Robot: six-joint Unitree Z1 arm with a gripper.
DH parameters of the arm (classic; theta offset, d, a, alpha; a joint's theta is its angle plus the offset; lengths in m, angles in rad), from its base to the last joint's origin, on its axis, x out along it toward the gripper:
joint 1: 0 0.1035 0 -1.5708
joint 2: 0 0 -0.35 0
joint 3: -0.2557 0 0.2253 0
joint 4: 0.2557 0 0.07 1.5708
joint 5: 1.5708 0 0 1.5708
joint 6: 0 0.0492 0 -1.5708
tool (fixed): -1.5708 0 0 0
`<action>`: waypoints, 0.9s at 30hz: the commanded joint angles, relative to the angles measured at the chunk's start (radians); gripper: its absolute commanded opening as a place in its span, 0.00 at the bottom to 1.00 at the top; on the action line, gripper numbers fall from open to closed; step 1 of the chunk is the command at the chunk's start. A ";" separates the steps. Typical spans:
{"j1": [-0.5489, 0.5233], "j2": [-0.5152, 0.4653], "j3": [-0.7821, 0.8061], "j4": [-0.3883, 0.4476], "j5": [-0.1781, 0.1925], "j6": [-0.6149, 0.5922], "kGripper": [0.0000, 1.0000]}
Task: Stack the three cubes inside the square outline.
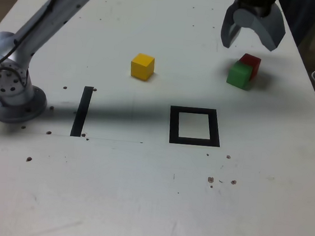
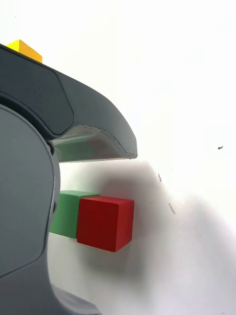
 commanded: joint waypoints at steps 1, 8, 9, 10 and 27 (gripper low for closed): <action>-0.001 0.008 -0.006 -0.004 -0.002 0.001 0.97; -0.006 0.027 -0.008 -0.016 -0.022 0.001 0.96; -0.007 0.030 -0.008 -0.017 -0.026 0.001 0.96; -0.007 0.032 -0.009 -0.018 -0.030 0.000 0.96; -0.007 0.082 0.005 -0.062 -0.029 0.003 0.90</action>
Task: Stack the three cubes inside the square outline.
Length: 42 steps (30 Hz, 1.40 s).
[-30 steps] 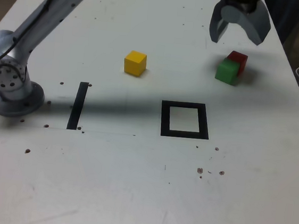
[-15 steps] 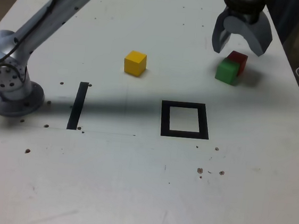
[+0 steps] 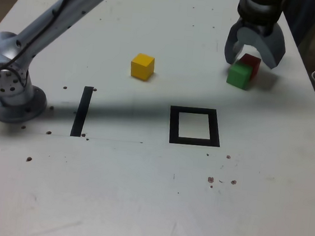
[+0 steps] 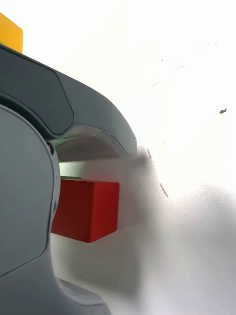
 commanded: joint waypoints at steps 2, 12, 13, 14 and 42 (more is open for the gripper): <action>-0.002 0.007 0.007 -0.015 0.001 0.009 0.89; -0.002 -0.001 0.029 -0.041 0.004 0.020 0.81; -0.002 -0.001 0.032 -0.042 0.004 0.021 0.79; -0.002 -0.001 0.036 -0.043 0.003 0.022 0.78; -0.002 -0.019 0.041 -0.081 -0.005 0.026 0.39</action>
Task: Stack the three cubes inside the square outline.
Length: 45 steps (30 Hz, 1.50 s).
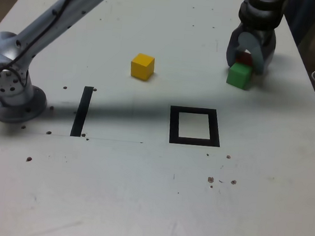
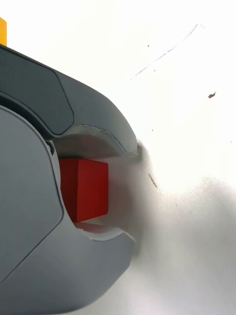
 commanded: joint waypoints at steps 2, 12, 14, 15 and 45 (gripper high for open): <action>-0.002 -0.016 -0.007 -0.015 0.002 0.002 0.39; -0.008 -0.067 -0.006 -0.010 0.006 0.002 0.39; -0.008 -0.092 -0.002 0.005 0.007 0.002 0.39; -0.008 -0.106 0.001 0.013 0.008 0.002 0.39; -0.328 -0.590 0.739 0.046 0.003 -0.562 0.38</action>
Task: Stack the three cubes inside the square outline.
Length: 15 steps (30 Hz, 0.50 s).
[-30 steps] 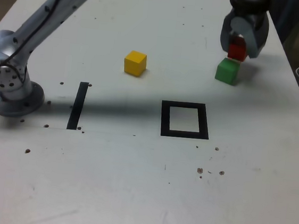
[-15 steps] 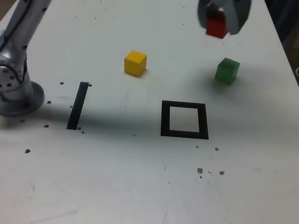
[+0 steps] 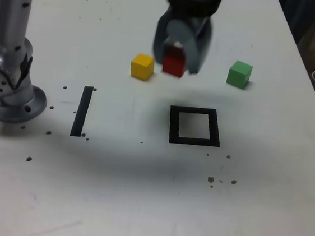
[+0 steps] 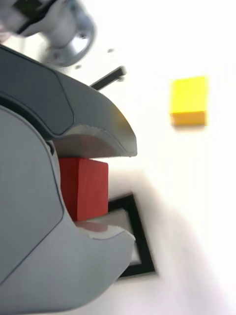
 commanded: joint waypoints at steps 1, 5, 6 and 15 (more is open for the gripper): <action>-0.019 -0.017 0.033 -0.023 -0.013 -0.045 0.38; -0.064 -0.026 0.114 -0.091 -0.045 -0.134 0.38; -0.074 -0.026 0.125 -0.106 -0.053 -0.150 0.38; -0.113 0.002 0.117 -0.167 -0.085 -0.218 0.38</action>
